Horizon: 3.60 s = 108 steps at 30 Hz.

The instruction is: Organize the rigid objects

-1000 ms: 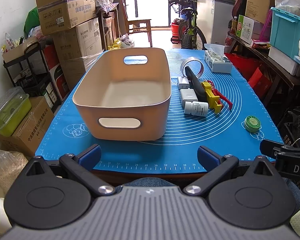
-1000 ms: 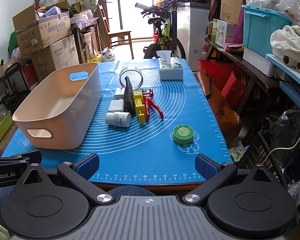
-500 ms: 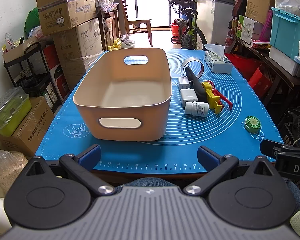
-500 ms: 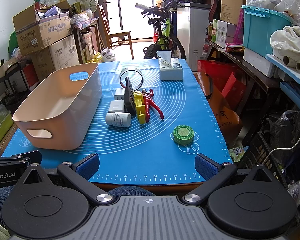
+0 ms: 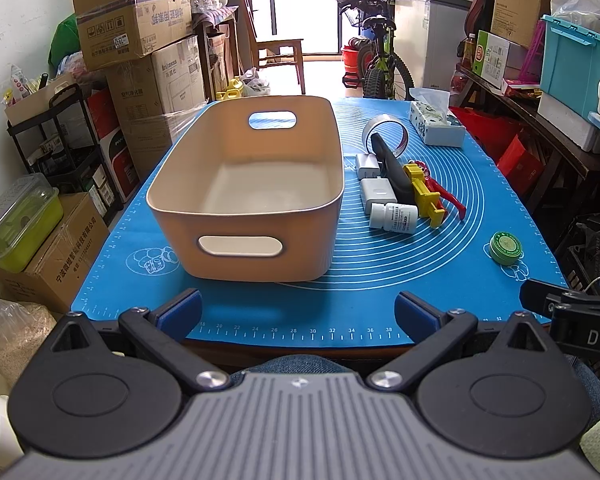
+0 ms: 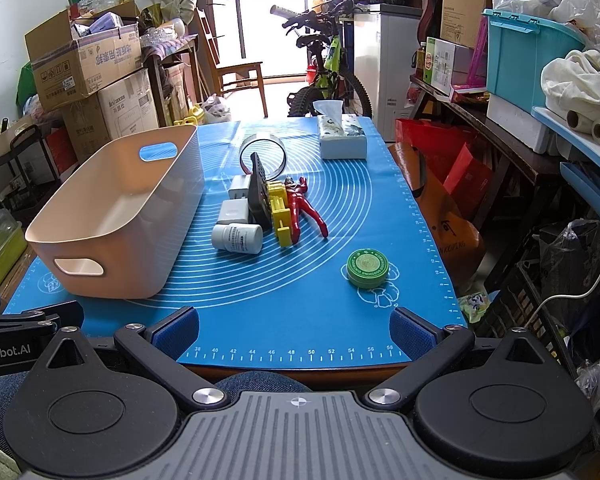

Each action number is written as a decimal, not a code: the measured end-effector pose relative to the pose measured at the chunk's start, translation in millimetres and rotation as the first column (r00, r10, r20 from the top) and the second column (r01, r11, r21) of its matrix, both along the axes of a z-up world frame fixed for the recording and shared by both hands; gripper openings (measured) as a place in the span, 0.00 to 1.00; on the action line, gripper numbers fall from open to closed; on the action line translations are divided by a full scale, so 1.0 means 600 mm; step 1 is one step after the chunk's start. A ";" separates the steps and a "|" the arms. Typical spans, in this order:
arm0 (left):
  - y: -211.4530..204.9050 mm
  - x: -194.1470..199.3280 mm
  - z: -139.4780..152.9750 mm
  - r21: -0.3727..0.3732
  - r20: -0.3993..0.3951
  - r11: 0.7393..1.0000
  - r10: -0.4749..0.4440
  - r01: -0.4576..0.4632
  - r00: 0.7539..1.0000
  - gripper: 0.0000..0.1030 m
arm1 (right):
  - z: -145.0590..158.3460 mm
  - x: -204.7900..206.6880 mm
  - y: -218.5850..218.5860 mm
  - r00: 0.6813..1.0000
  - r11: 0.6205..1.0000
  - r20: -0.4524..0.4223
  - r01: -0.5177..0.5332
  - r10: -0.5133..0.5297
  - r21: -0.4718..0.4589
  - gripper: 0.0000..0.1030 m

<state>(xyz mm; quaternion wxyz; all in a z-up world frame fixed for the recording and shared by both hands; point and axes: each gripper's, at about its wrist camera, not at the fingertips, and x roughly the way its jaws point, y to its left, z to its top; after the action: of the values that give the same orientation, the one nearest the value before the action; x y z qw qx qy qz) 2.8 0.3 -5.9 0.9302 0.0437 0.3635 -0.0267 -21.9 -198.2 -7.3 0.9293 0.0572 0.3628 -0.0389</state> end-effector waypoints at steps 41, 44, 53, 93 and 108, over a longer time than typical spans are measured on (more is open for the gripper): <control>0.107 0.103 0.072 0.037 0.035 0.992 0.121 -0.122 0.992 0.98 | 0.045 0.103 -0.004 0.999 1.000 0.039 -0.004 0.003 0.020 0.98; 0.131 0.130 0.064 0.035 0.013 0.989 0.145 -0.145 0.989 0.98 | 0.040 0.134 -0.014 0.999 1.000 0.042 0.017 -0.017 0.006 0.98; 0.200 0.205 0.032 0.059 -0.046 0.961 0.274 -0.272 0.961 0.98 | -0.024 0.228 -0.041 0.998 0.995 0.001 0.056 -0.056 -0.085 0.98; 0.246 0.305 -0.072 -0.081 -0.241 0.966 0.219 -0.245 0.945 0.33 | -0.202 0.355 -0.126 0.973 0.986 -0.168 0.144 -0.155 -0.080 0.63; 0.234 0.301 -0.069 -0.102 -0.234 0.976 0.163 -0.191 0.959 0.06 | -0.195 0.349 -0.121 0.977 0.985 -0.154 0.131 -0.147 -0.109 0.18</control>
<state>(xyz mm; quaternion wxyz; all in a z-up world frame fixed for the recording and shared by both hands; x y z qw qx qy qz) 183.2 141.0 -47.1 0.8828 -0.0502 0.4661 0.0294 187.8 -271.0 -124.0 0.8936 0.0332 0.4294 -0.1264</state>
